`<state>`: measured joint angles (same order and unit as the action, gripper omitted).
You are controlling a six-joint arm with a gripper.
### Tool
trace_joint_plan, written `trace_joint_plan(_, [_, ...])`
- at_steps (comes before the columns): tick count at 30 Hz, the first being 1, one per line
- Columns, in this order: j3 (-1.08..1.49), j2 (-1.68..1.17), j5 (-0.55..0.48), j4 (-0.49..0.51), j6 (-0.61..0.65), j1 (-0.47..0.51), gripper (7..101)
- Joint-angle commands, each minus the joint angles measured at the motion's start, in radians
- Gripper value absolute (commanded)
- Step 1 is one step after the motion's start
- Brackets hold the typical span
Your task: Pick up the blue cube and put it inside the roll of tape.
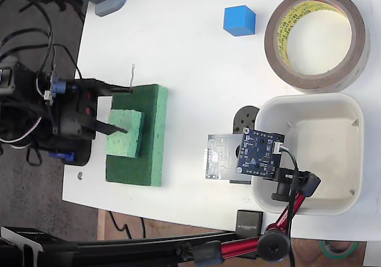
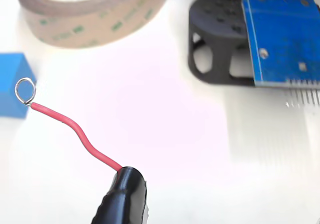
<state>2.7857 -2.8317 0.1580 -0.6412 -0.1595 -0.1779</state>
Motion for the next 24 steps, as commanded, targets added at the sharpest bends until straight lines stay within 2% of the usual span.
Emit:
trace_joint_plan(1, [-0.149, 0.219, 0.086, 0.015, -0.026, -0.046, 100.0])
trace_joint_plan(8, [-0.394, 0.54, 0.204, 0.058, -0.127, -0.16, 100.0])
trace_joint_plan(12, [-0.512, 0.739, 0.262, 0.117, -0.184, -0.242, 100.0])
trace_joint_plan(20, [-0.785, 1.094, 0.341, 0.138, -0.275, -0.374, 100.0])
trace_joint_plan(24, [-0.85, 1.206, 0.351, 0.16, -0.31, -0.4, 100.0])
